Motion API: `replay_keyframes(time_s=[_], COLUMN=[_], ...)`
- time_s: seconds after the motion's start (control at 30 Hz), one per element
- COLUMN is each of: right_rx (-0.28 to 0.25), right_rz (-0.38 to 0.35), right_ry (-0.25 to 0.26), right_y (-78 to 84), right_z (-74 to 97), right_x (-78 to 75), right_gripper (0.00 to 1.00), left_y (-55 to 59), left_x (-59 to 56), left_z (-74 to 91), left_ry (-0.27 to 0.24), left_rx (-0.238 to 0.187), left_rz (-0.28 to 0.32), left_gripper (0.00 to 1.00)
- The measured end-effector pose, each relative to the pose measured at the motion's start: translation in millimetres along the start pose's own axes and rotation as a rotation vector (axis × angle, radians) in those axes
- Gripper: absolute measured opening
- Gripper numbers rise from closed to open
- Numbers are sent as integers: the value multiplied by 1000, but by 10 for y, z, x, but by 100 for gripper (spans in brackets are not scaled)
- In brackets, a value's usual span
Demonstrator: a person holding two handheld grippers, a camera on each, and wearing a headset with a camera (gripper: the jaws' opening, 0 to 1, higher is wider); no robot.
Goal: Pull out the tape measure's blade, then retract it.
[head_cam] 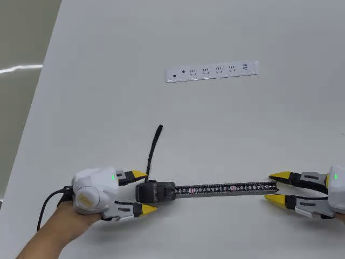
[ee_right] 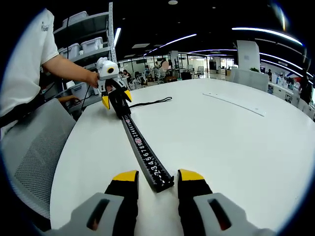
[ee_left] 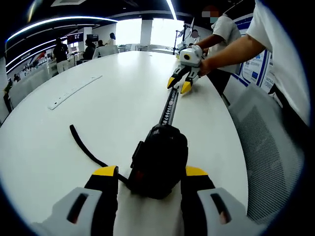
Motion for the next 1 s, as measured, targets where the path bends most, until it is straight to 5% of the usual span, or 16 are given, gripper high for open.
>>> replay_keyframes(time_s=[1.0], right_rx=[-44], right_rz=[-42], right_ry=[76], right_y=[-174], right_z=[53], right_x=[85], right_gripper=[36], left_y=[-106], left_x=[38], left_z=[120], left_ry=[-64], left_rx=[-42], left_rz=[45], left_gripper=[54])
Point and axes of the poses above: the centre of the closed fingertips' face, and the gripper's own axes: z roughly backward along the fingers, x roughly to its left, y roughly out of its underside, the point moved 1 cm from there along z, roughly backward along the fingers, and after that the axes turned 3 degrees about -x, right-handed, at the moved point
